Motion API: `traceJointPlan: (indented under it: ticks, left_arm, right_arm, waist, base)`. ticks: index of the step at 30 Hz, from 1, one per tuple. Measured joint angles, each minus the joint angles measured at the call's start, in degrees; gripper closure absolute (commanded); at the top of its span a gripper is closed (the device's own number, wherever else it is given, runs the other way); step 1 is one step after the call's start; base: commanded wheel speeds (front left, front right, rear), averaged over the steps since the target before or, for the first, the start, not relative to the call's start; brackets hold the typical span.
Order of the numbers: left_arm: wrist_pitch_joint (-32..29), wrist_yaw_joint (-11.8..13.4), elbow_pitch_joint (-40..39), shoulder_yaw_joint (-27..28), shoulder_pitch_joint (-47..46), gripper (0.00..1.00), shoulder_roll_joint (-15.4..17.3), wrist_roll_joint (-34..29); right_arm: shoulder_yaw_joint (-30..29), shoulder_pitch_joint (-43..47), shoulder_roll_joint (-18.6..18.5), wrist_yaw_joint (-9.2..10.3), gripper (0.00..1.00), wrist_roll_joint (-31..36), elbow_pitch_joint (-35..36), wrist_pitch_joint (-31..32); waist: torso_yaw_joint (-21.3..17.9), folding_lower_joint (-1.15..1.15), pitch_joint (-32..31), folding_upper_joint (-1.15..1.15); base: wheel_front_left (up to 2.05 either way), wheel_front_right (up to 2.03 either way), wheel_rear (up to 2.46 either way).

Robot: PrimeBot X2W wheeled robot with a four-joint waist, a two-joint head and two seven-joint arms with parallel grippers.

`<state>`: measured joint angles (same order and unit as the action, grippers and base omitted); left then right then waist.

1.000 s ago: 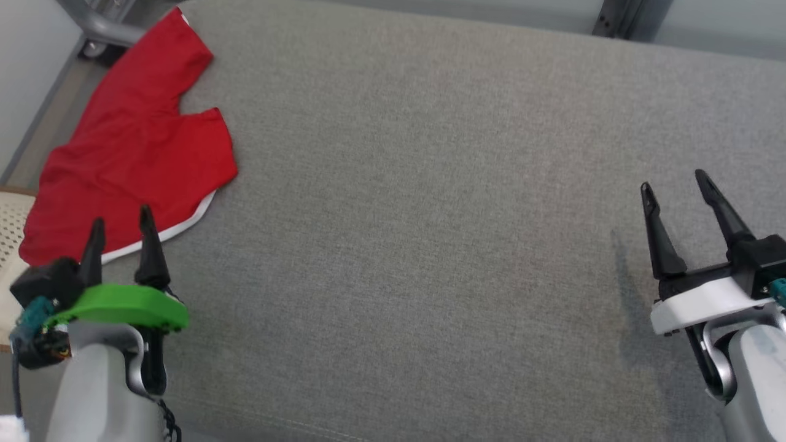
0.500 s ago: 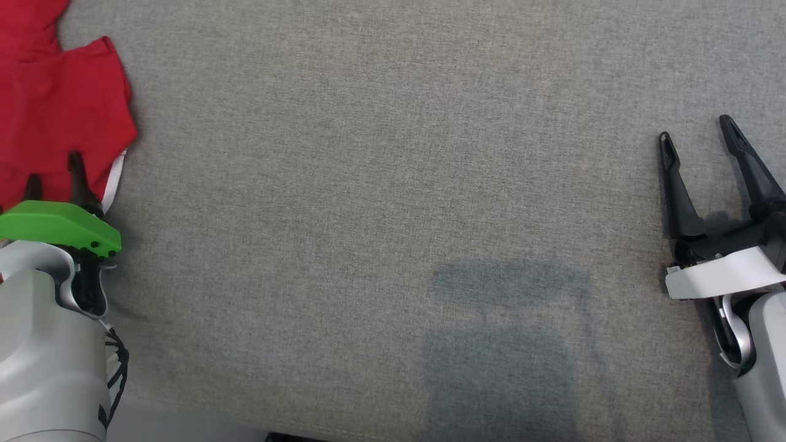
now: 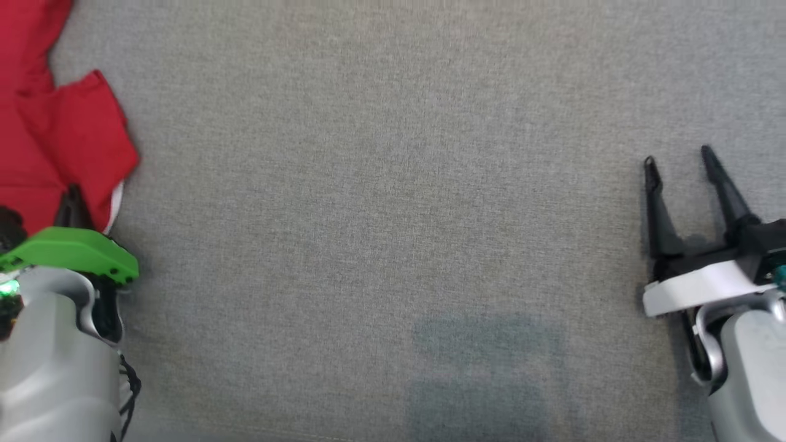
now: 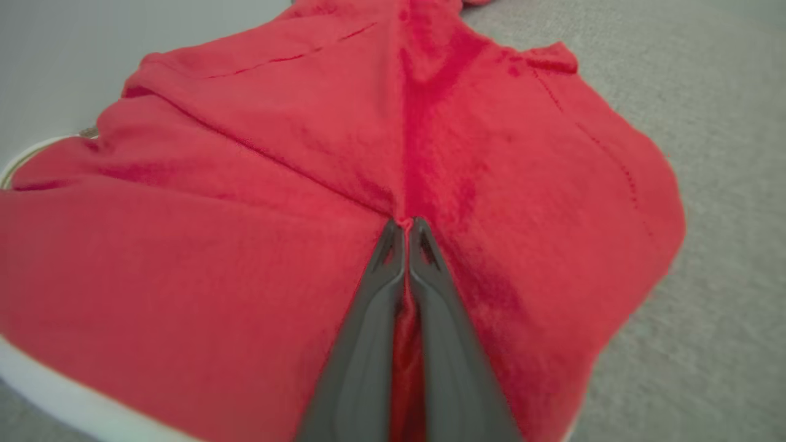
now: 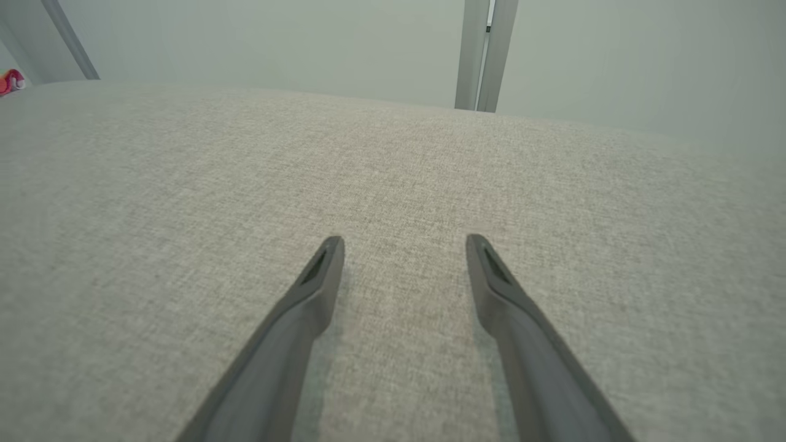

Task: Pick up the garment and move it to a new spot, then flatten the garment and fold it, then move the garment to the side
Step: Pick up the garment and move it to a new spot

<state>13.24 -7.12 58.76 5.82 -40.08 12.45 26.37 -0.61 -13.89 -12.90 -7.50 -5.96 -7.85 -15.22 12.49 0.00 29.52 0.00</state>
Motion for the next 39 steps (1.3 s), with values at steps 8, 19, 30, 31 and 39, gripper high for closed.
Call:
traceJointPlan:
  ticks: [8,19,30,31,39]
  left_arm:
    - [0.04,-0.25,-15.46,-7.27,6.1,1.0,0.7,2.05]
    - [-12.51,1.12,-49.25,-15.33,15.89,1.0,-2.24,4.88]
    - [-21.6,2.02,-53.82,-26.14,12.35,1.0,-7.89,5.34]
    - [-21.6,1.99,-52.69,-27.38,11.22,1.0,-8.2,5.02]
    - [-21.54,2.79,-42.7,-31.03,4.84,1.0,-9.5,7.45]
  right_arm:
    - [1.15,4.51,5.21,-0.01,0.0,-0.53,-2.72,0.09]
    - [0.36,10.4,8.69,-0.01,0.0,-1.03,-3.58,0.1]
    - [1.19,10.24,9.73,-0.01,0.0,-1.63,-3.89,0.09]
    - [1.48,9.92,9.79,-0.01,0.0,-1.88,-4.07,0.09]
    - [2.76,9.26,9.94,0.0,0.0,-3.75,-4.93,0.1]
  waist:
    - [-1.09,0.0,-8.23,0.0]
    - [-8.04,0.0,-18.18,0.0]
    - [-20.54,-0.01,-21.03,0.0]
    - [-21.85,0.0,-21.1,0.0]
    - [-30.89,0.0,-20.88,0.0]
  base:
    - [0.0,0.0,0.0]
    - [0.0,0.0,0.0]
    - [0.0,0.0,0.0]
    - [0.0,0.0,0.0]
    - [0.0,0.0,0.0]
